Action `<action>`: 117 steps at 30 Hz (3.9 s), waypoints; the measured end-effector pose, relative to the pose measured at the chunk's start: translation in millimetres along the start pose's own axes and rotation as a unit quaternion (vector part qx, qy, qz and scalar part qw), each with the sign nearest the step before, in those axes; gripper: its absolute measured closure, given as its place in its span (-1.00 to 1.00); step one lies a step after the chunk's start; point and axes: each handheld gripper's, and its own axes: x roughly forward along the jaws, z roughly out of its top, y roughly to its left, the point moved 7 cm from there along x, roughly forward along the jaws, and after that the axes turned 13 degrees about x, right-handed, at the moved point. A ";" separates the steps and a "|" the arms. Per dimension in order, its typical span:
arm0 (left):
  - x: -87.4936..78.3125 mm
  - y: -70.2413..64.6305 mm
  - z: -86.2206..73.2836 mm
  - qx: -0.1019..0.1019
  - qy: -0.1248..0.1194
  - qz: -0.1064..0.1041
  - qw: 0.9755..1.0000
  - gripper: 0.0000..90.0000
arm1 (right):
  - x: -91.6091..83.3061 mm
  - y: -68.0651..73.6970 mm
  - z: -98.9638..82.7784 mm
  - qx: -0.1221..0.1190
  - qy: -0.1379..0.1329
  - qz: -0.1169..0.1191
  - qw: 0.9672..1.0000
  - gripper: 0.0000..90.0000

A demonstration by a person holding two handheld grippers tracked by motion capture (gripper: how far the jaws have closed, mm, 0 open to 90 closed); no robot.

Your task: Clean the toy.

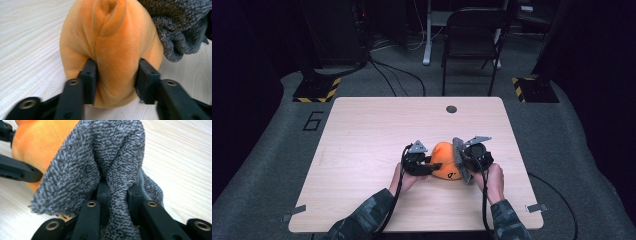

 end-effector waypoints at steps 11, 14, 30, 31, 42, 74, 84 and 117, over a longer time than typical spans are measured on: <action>-9.9 5.4 -2.9 0.048 -0.035 0.002 0.998 -0.38 | 3.4 -6.8 1.6 0.001 0.004 0.001 1.000 0.71; -15.5 2.5 -4.8 0.068 -0.037 -0.004 0.997 -0.55 | 3.5 -7.3 1.3 0.002 0.004 -0.001 1.000 0.71; 0.9 5.4 -14.9 0.130 -0.021 0.014 0.991 -0.64 | 7.4 -8.2 2.6 0.003 0.002 -0.007 1.000 0.71; 3.0 4.3 -15.6 0.135 -0.018 0.012 0.991 -0.63 | 6.9 -8.4 2.0 0.004 0.003 -0.006 1.000 0.71; 8.2 1.2 -18.1 0.172 -0.016 0.033 0.984 0.21 | -6.4 -12.6 7.2 0.003 -0.021 -0.002 1.000 0.72; -16.6 -7.7 1.7 0.147 -0.100 0.026 0.984 0.64 | -8.6 -99.4 -17.6 0.096 -0.002 -0.059 0.994 0.71; -32.1 -8.8 19.4 0.081 -0.090 0.012 0.993 0.63 | -20.1 -102.6 -12.1 0.100 -0.019 -0.056 0.993 0.71; -1.4 -14.0 2.8 0.067 0.004 0.015 0.998 0.57 | -9.2 -3.0 9.4 0.011 -0.013 0.045 0.999 0.69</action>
